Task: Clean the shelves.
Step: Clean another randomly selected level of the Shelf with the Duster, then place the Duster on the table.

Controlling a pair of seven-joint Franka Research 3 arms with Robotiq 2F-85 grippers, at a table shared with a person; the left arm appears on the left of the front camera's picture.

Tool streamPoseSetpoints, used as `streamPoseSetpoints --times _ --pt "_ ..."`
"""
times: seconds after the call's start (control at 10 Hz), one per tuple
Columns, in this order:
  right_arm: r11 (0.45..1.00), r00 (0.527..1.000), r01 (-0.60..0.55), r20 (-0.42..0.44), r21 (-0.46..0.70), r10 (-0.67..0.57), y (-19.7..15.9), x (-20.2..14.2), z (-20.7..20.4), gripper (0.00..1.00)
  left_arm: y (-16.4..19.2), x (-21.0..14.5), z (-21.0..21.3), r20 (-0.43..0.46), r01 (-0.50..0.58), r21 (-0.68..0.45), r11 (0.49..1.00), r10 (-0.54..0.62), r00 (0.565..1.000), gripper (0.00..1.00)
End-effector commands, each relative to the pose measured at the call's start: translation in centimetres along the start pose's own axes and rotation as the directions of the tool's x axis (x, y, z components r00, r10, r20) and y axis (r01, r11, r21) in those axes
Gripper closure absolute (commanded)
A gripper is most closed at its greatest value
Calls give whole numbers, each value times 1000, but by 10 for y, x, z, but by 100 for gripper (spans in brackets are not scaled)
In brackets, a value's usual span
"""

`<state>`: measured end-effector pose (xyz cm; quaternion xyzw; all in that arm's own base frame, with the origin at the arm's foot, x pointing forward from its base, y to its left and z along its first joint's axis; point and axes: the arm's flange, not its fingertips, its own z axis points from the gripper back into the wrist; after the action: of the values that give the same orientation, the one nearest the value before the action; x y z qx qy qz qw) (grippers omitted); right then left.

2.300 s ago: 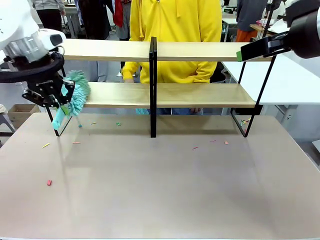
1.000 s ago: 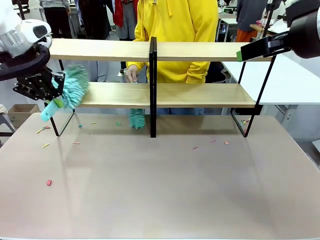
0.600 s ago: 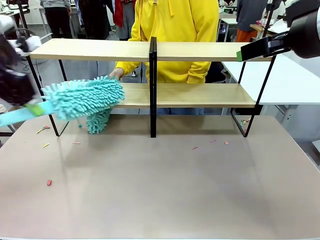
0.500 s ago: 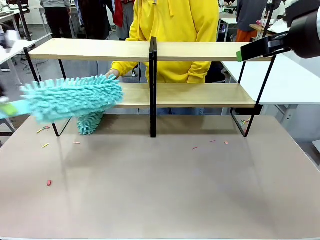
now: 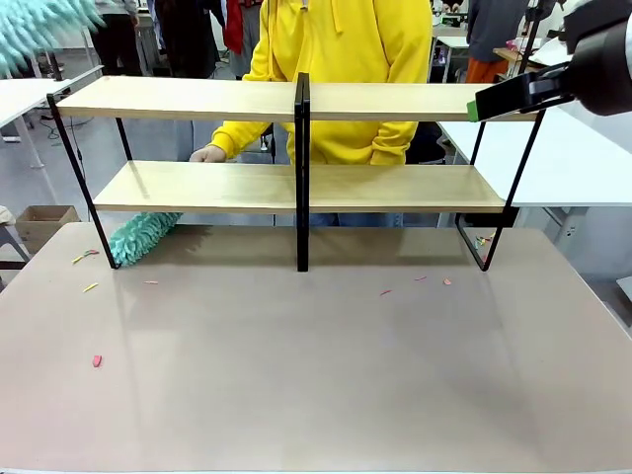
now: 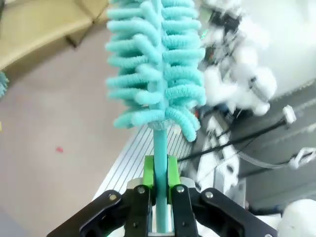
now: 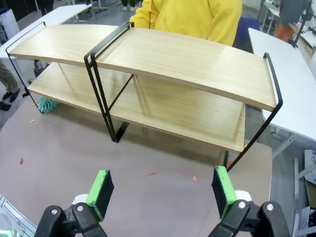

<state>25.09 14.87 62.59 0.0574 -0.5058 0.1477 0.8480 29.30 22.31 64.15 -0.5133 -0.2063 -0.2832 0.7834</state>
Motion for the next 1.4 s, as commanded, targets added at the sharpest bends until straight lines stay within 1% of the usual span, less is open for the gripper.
streamPoseSetpoints --times 0.0,0.1,0.2,0.3,0.4,0.5,1.3 --pt "1000 1000 -4 1 1 4 -1 1 0 0 15 -4 41 214 104 -172 980 -66 975 88" --pt "1000 1000 -4 1 1 4 -1 1 0 0 21 -18 59 271 141 -225 964 -78 959 88" --pt "1000 1000 -4 1 1 4 -1 1 0 0 31 -30 75 344 137 -245 960 -46 938 88" --pt "1000 1000 -4 1 1 4 -1 1 0 0 42 -39 86 398 98 -259 961 13 917 88" --pt "1000 1000 -4 1 1 4 -1 1 0 0 53 -37 85 351 -29 -299 954 138 926 88" --pt "1000 1000 -4 1 1 4 -1 1 0 0 36 -38 49 359 97 -214 972 -14 933 88" --pt "1000 1000 -4 1 1 4 -1 1 0 0 36 -38 49 359 97 -214 972 -14 933 88"
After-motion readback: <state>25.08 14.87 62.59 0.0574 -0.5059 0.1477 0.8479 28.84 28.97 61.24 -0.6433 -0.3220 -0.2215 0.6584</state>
